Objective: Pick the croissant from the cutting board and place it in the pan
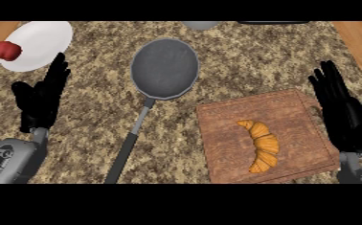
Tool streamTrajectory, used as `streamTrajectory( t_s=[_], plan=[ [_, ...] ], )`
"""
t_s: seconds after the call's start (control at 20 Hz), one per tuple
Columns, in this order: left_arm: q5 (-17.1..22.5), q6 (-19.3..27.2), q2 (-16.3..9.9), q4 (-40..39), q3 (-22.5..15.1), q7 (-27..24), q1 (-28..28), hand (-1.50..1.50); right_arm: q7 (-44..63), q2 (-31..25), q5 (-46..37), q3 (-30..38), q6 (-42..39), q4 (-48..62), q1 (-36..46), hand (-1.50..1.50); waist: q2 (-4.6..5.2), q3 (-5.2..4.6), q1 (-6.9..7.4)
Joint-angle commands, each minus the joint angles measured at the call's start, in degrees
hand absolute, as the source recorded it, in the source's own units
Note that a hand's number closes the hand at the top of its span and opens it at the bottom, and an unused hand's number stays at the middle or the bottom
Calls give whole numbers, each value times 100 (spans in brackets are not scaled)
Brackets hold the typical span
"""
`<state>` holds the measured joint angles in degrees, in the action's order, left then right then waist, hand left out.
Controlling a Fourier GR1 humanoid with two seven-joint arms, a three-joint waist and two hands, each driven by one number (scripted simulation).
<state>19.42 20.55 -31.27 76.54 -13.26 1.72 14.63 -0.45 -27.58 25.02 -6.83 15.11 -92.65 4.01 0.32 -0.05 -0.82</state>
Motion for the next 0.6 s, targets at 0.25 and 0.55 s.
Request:
streamTrajectory(
  t_s=[0.25, 0.55],
  plan=[
    [334, -103, 457, 468, 64, 122, 366, 0, -300, -261, 1259, -166, -2609, -598, 1520, 150, -50, 30, 408],
    [567, -197, 652, 536, 146, 4, -307, 0, -2613, -1832, -725, 411, -3401, 88, -157, -150, -41, 18, -42]
  ],
)
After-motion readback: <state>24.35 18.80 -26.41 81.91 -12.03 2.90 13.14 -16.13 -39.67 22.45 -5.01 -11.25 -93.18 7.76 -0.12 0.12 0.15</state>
